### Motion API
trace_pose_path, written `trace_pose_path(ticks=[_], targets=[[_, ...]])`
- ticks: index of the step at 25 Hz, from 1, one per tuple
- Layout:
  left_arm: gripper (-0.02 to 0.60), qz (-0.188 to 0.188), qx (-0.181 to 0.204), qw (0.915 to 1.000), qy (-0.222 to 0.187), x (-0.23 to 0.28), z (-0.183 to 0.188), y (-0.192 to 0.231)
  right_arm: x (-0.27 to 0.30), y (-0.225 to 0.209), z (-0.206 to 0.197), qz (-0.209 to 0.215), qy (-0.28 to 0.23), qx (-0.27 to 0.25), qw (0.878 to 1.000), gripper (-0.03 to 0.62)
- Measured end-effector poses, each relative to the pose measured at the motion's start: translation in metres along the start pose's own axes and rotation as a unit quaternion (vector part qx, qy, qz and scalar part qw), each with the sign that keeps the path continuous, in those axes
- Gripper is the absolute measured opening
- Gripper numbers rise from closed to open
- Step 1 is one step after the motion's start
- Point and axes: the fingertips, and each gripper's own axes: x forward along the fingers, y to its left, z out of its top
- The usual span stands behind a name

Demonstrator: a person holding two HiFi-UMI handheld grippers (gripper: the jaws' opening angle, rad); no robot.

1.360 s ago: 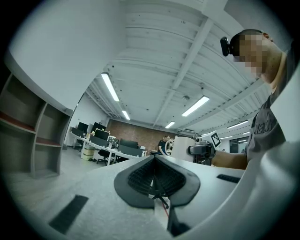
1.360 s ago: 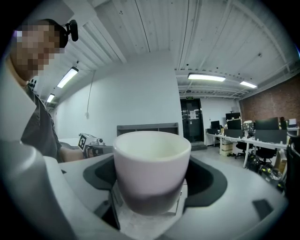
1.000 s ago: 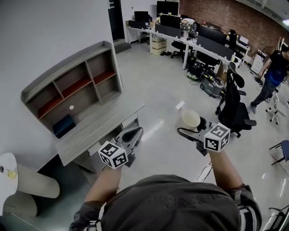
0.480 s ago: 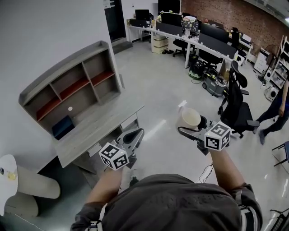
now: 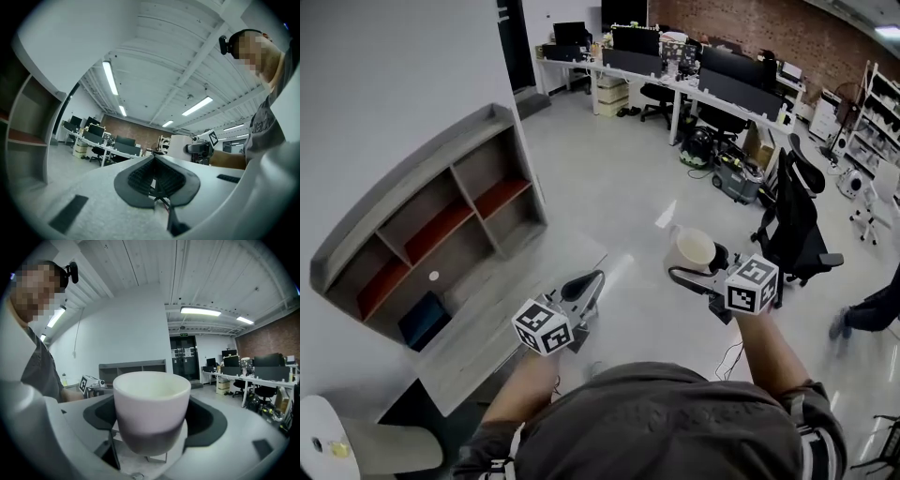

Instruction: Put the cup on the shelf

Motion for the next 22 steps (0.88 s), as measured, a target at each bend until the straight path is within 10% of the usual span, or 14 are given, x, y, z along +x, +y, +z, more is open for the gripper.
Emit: trace_pose_path(ticks=[11,22], targets=[[-0.002,-0.045,0.015,0.9988,0.010,0.037,0.056,0.186,0.155,-0.078,0.056,-0.041,-0.012,0.006,0.999,0.417],[-0.002,-0.041,0.004,0.9989,0.021,0.100,0.046,0.256,0.198,-0.169,0.055,-0.046,-0.006,0.018,0.999,0.417]])
